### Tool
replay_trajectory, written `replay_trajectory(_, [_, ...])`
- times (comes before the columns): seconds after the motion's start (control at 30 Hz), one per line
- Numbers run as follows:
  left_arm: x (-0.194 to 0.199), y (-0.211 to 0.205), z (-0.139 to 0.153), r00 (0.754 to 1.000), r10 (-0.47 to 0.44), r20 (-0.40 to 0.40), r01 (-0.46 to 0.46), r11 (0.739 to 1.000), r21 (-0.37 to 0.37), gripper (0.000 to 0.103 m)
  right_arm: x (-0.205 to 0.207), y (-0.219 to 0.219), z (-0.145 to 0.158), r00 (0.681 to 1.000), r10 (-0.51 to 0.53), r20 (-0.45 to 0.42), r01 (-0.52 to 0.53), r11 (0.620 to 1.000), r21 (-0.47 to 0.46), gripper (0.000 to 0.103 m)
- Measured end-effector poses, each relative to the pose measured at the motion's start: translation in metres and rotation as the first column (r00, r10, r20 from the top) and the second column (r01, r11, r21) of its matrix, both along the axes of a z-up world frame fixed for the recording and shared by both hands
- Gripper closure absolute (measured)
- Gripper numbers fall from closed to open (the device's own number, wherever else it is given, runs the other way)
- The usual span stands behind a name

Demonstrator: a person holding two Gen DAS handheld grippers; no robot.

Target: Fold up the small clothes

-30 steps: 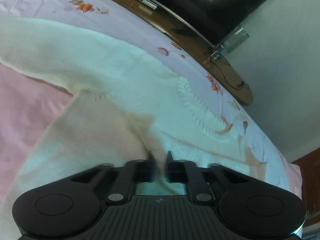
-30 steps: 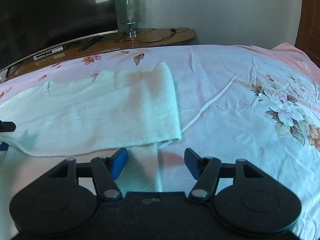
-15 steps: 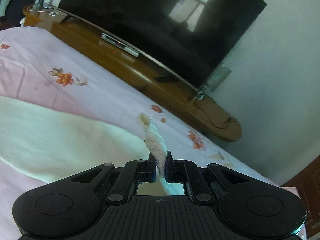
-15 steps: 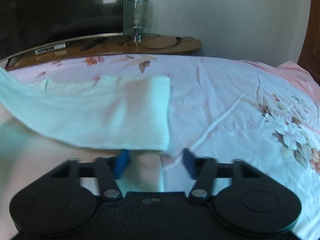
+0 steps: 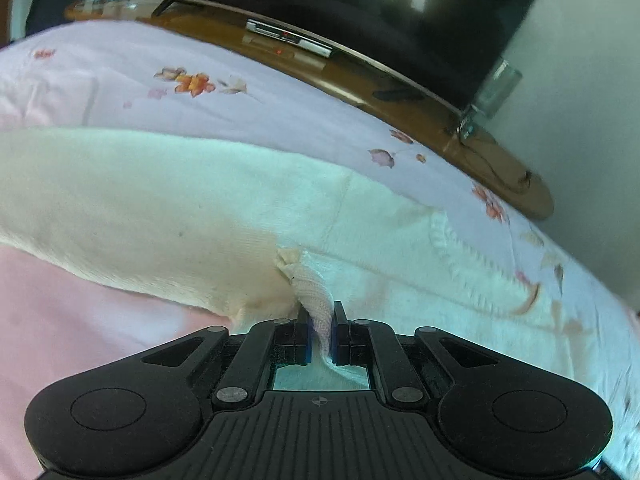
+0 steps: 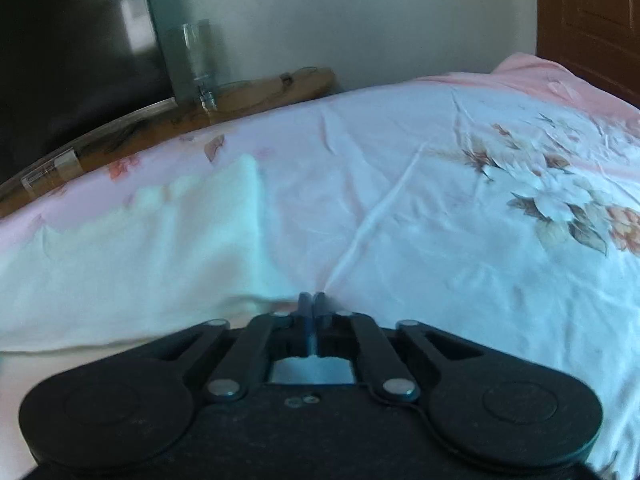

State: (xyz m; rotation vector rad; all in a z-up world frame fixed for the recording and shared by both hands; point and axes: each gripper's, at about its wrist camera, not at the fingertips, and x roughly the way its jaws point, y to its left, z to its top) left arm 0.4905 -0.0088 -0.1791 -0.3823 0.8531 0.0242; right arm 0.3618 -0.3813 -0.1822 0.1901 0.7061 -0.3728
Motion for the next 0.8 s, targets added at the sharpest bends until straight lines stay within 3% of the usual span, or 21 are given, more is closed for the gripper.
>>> replay_trajectory(0.03, [-0.003, 0.000, 0.004, 1.000, -0.002, -0.004, 0.002, 1.000, 0.019, 0.085, -0.003, -0.003, 0.005, 1.000, 0.014, -0.004, -0.014, 1.000, 0.028, 0.102])
replay_trajectory(0.07, [-0.007, 0.002, 0.009, 1.000, 0.004, -0.010, -0.004, 0.999, 0.042, 0.063, -0.007, -0.007, 0.011, 1.000, 0.008, 0.004, -0.008, 0.999, 0.047, 0.097])
replay_trajectory(0.1, [-0.012, 0.005, 0.013, 1.000, 0.013, -0.004, -0.013, 0.998, 0.053, 0.049, -0.011, -0.009, 0.018, 1.000, -0.005, 0.021, 0.004, 0.999, 0.045, 0.088])
replay_trajectory(0.13, [-0.019, 0.010, 0.017, 0.999, 0.035, 0.014, -0.036, 0.997, 0.070, 0.019, -0.014, -0.012, 0.025, 0.999, -0.010, 0.041, 0.008, 0.999, 0.045, 0.085])
replay_trajectory(0.17, [-0.027, 0.014, 0.023, 0.996, 0.074, 0.047, -0.078, 0.992, 0.101, 0.010, -0.013, -0.015, 0.030, 0.999, -0.002, 0.050, -0.002, 0.998, 0.061, 0.083])
replay_trajectory(0.27, [-0.038, 0.025, 0.037, 0.988, 0.103, 0.116, -0.117, 0.985, 0.124, 0.010, 0.005, -0.017, 0.038, 0.997, 0.035, 0.067, -0.041, 0.996, 0.081, 0.074])
replay_trajectory(0.4, [-0.021, 0.014, 0.039, 0.994, 0.025, 0.111, -0.040, 0.991, 0.128, 0.010, 0.047, -0.011, 0.037, 0.993, 0.099, 0.068, -0.105, 0.990, 0.090, 0.049])
replay_trajectory(0.53, [-0.005, -0.018, 0.024, 0.993, -0.074, 0.096, 0.058, 0.985, 0.163, 0.010, 0.084, -0.012, 0.030, 0.992, 0.114, 0.060, -0.121, 0.986, 0.119, 0.049])
replay_trajectory(0.63, [0.005, -0.028, 0.005, 0.996, -0.069, 0.050, 0.058, 0.979, 0.196, 0.011, 0.113, -0.020, 0.019, 0.995, 0.091, 0.027, -0.094, 0.988, 0.120, 0.049])
replay_trajectory(0.67, [0.008, -0.028, -0.001, 0.998, -0.063, 0.031, 0.055, 0.977, 0.208, 0.012, 0.120, -0.023, 0.015, 0.996, 0.087, 0.017, -0.088, 0.989, 0.120, 0.050])
replay_trajectory(0.73, [0.008, -0.030, -0.008, 0.996, -0.084, 0.041, 0.070, 0.962, 0.263, 0.012, 0.131, -0.026, 0.009, 0.994, 0.108, 0.010, -0.108, 0.985, 0.137, 0.069])
replay_trajectory(0.77, [0.008, -0.032, -0.009, 0.995, -0.093, 0.042, 0.078, 0.959, 0.273, 0.012, 0.132, -0.027, 0.007, 0.994, 0.105, 0.010, -0.105, 0.986, 0.130, 0.092])
replay_trajectory(0.8, [0.008, -0.032, -0.008, 0.995, -0.092, 0.041, 0.077, 0.959, 0.271, 0.012, 0.131, -0.030, 0.005, 0.996, 0.089, 0.022, -0.091, 0.988, 0.124, 0.094])
